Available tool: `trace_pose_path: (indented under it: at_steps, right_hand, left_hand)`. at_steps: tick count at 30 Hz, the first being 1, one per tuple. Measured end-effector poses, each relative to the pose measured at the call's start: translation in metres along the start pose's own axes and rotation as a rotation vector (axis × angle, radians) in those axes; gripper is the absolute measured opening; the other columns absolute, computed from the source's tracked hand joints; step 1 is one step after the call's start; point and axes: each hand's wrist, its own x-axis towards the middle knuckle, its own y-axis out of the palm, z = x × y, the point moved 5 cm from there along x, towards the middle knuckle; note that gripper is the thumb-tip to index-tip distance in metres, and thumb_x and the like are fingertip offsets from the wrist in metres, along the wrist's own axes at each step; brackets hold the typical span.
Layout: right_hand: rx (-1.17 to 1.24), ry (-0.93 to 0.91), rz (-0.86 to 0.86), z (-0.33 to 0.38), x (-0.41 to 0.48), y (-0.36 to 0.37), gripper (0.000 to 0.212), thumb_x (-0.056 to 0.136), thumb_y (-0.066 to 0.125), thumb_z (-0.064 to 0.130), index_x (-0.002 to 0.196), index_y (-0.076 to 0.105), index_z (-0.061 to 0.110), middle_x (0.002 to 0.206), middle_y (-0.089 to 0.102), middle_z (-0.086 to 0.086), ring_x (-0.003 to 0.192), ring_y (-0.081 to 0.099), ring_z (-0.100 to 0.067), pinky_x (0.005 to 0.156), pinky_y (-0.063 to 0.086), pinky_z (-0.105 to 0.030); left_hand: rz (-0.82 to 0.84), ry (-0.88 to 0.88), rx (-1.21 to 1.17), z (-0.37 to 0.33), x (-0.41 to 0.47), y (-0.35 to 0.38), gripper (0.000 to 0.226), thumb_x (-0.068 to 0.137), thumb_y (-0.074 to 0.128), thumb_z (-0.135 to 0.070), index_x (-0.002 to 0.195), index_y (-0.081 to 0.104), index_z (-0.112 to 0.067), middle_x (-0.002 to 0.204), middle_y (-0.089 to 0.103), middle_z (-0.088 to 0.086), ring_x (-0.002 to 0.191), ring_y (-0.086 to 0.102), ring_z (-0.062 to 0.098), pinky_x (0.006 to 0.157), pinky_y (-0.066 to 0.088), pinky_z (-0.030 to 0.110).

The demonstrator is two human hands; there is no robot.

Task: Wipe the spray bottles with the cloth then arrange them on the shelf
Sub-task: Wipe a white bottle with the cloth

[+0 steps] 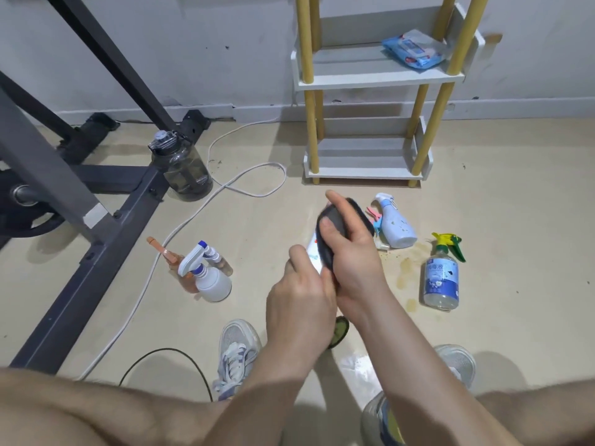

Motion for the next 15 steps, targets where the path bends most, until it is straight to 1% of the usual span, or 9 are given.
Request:
trace_pose_path:
  at_steps: [2,4,6,7,8,9,11,12,15]
  right_hand:
    - [0.003,-0.005,-0.052,0.004,0.008,-0.006,0.034,0.092,0.066,0.013,0.116,0.058,0.036,0.113,0.058,-0.01,0.086,0.055,-0.021,0.077,0.052,-0.039]
    - [0.14,0.055,-0.089,0.007,0.008,-0.01,0.039,0.094,0.065,0.013,0.123,0.048,0.034,0.104,0.061,-0.008,0.074,0.058,-0.019,0.065,0.053,-0.033]
    - [0.184,0.084,-0.096,0.008,0.006,-0.013,0.037,0.096,0.062,0.015,0.123,0.043,0.032,0.096,0.065,-0.005,0.069,0.062,-0.018,0.056,0.052,-0.03]
    - [0.138,0.06,-0.055,0.009,0.004,-0.011,0.028,0.097,0.06,0.016,0.118,0.046,0.027,0.09,0.065,-0.005,0.067,0.062,-0.018,0.053,0.049,-0.03]
    - [0.075,0.024,-0.019,0.007,0.002,-0.007,0.014,0.1,0.056,0.018,0.112,0.05,0.021,0.083,0.062,-0.005,0.064,0.061,-0.018,0.052,0.046,-0.03]
    - [0.022,-0.001,-0.014,0.002,0.001,-0.006,0.01,0.103,0.051,0.023,0.108,0.054,0.015,0.08,0.06,-0.005,0.065,0.06,-0.018,0.055,0.046,-0.031]
    - [-0.013,0.037,-0.024,-0.008,-0.005,-0.005,0.034,0.105,0.041,0.037,0.117,0.06,0.012,0.089,0.067,-0.004,0.078,0.065,-0.018,0.073,0.051,-0.035]
    - [-0.002,0.084,-0.024,-0.011,-0.01,-0.004,0.039,0.104,0.038,0.043,0.12,0.061,0.015,0.092,0.069,-0.004,0.083,0.068,-0.017,0.078,0.052,-0.035]
    - [0.016,0.129,-0.038,-0.009,-0.015,-0.006,0.037,0.105,0.037,0.044,0.112,0.063,0.019,0.083,0.068,-0.004,0.076,0.068,-0.019,0.073,0.051,-0.034]
  left_hand:
    - [0.044,-0.016,-0.023,0.0,-0.007,0.002,0.023,0.098,0.037,-0.038,0.102,0.038,-0.016,0.08,0.058,0.008,0.067,0.059,0.035,0.052,0.033,0.032]
    - [0.159,-0.264,-0.333,0.0,-0.005,0.0,0.013,0.1,0.043,-0.038,0.106,0.041,-0.026,0.085,0.063,0.003,0.073,0.06,0.026,0.062,0.041,0.035]
    - [0.242,-0.545,-0.769,0.005,0.001,0.008,0.017,0.101,0.043,-0.041,0.101,0.049,-0.026,0.072,0.062,0.007,0.051,0.054,0.024,0.052,0.043,0.029]
    - [0.224,-0.586,-0.875,0.007,0.005,0.01,0.027,0.102,0.042,-0.045,0.098,0.054,-0.02,0.068,0.06,0.01,0.045,0.048,0.023,0.045,0.038,0.025]
    - [0.183,-0.553,-0.896,0.006,0.009,0.011,0.036,0.101,0.041,-0.048,0.097,0.057,-0.016,0.068,0.058,0.01,0.046,0.046,0.023,0.045,0.036,0.024]
    - [0.122,-0.44,-0.767,0.005,0.013,0.009,0.041,0.098,0.039,-0.052,0.099,0.06,-0.017,0.071,0.059,0.007,0.052,0.049,0.024,0.049,0.038,0.025]
    - [-0.016,-0.131,-0.24,0.005,0.019,0.001,0.047,0.095,0.031,-0.055,0.121,0.062,-0.031,0.083,0.062,-0.001,0.071,0.057,0.022,0.062,0.046,0.032]
    - [-0.088,-0.018,-0.052,0.005,0.021,-0.004,0.05,0.096,0.031,-0.055,0.134,0.055,-0.035,0.086,0.059,-0.003,0.074,0.058,0.02,0.065,0.047,0.033]
    - [-0.135,0.137,-0.087,0.005,0.021,-0.008,0.05,0.097,0.039,-0.046,0.143,0.048,-0.03,0.084,0.054,-0.006,0.074,0.058,0.021,0.067,0.051,0.039]
